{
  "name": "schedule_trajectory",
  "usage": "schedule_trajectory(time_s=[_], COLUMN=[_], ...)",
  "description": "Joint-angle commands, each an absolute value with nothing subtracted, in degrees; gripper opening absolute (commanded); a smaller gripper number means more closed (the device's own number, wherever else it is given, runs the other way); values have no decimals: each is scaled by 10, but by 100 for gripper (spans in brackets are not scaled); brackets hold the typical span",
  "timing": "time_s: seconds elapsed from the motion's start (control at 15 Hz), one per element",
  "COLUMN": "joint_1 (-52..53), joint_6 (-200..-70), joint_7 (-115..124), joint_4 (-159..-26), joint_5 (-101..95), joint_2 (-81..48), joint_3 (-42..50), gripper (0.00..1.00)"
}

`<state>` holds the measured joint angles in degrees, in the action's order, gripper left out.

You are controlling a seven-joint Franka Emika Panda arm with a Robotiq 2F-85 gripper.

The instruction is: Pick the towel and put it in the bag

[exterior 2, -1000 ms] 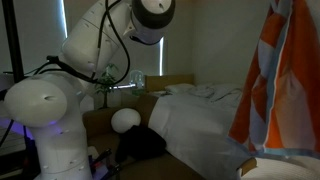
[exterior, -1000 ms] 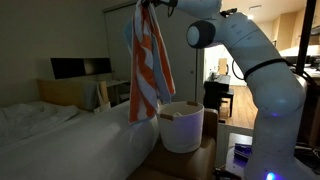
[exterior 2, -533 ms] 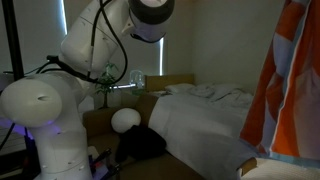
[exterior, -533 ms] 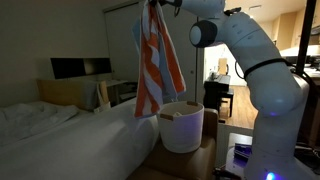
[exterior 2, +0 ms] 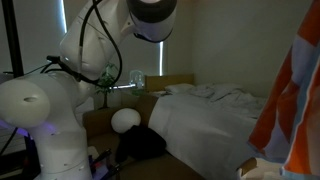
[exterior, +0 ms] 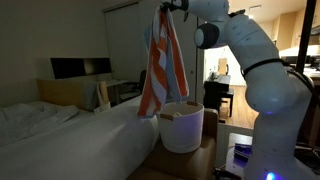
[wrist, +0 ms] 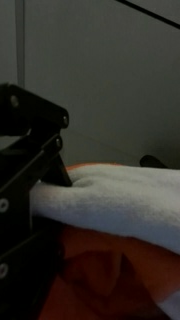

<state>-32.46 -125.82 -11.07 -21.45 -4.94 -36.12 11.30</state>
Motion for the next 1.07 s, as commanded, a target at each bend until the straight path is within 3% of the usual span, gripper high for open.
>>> schedule_trajectory(time_s=[0.0,0.33,0.4,0.6,0.67,0.87,1.0], joint_1=[-361,-406,-404,-422,-419,-429,-428], joint_6=[-1277,-1245,-1272,-1238,-1261,-1234,-1254], joint_7=[-147,-173,-173,-175,-178,-194,-211], joint_4=[-257,-192,-246,-188,-245,-184,-231], joint_5=[-18,-2,-4,-5,-4,0,3], joint_2=[-350,-414,-389,-427,-396,-429,-404], joint_3=[92,73,76,69,69,57,48], gripper=[5,5,5,5,5,5,5])
